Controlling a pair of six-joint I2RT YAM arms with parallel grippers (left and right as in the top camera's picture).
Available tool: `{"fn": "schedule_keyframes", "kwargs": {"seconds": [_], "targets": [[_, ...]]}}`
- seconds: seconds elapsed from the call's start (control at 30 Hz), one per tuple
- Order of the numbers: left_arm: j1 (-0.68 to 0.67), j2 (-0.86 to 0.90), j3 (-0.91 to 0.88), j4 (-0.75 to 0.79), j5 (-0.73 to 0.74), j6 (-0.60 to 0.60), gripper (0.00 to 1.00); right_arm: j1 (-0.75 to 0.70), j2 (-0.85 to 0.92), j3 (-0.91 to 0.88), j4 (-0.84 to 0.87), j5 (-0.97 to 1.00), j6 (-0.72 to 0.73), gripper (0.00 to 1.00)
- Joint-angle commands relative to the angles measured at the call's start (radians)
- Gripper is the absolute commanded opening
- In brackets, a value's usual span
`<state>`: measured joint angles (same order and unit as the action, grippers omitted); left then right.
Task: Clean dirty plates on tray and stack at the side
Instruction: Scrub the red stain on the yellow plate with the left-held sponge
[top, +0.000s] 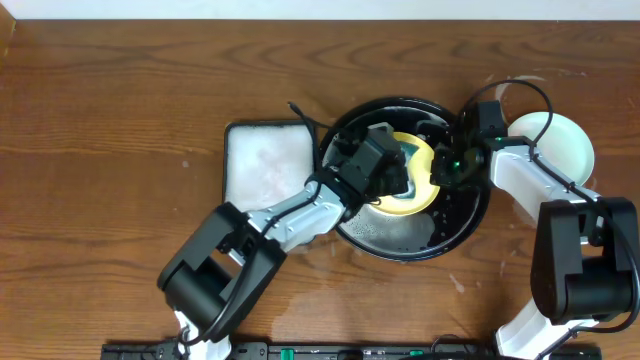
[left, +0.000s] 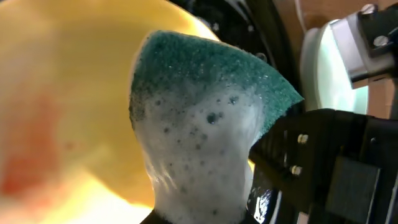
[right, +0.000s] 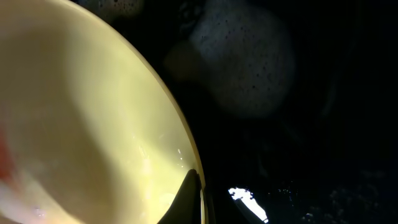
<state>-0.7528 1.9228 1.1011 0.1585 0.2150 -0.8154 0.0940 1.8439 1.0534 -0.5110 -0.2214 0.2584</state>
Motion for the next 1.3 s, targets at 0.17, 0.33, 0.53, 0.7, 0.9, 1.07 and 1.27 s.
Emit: {"fn": "schedule_keyframes", "kwargs": {"seconds": [0.17,0.33,0.53,0.7,0.9,1.07,1.27], "targets": [[0.005,0.090,0.009,0.015,-0.055,-0.019,0.08,0.029,0.036,-0.002,-0.005,-0.019,-0.005,0.01],[0.010,0.099,0.009,-0.094,-0.225,0.012,0.08,0.028,0.036,-0.002,-0.008,-0.018,-0.005,0.01],[0.040,0.097,0.010,-0.214,-0.427,0.109,0.08,0.028,0.036,-0.002,-0.008,-0.019,-0.005,0.01],[0.064,0.051,0.010,-0.225,-0.437,0.191,0.08,0.028,0.036,-0.002,-0.008,-0.019,-0.005,0.01],[0.063,-0.077,0.010,-0.187,-0.437,0.188,0.08,0.029,0.036,-0.002,-0.007,-0.019,-0.005,0.01],[0.062,-0.108,0.010,-0.085,-0.354,0.108,0.08,0.031,0.035,-0.002,-0.007,-0.023,-0.005,0.01],[0.060,-0.079,0.010,-0.047,-0.262,0.032,0.09,0.050,0.036,-0.002,-0.005,-0.103,-0.114,0.01]]}}
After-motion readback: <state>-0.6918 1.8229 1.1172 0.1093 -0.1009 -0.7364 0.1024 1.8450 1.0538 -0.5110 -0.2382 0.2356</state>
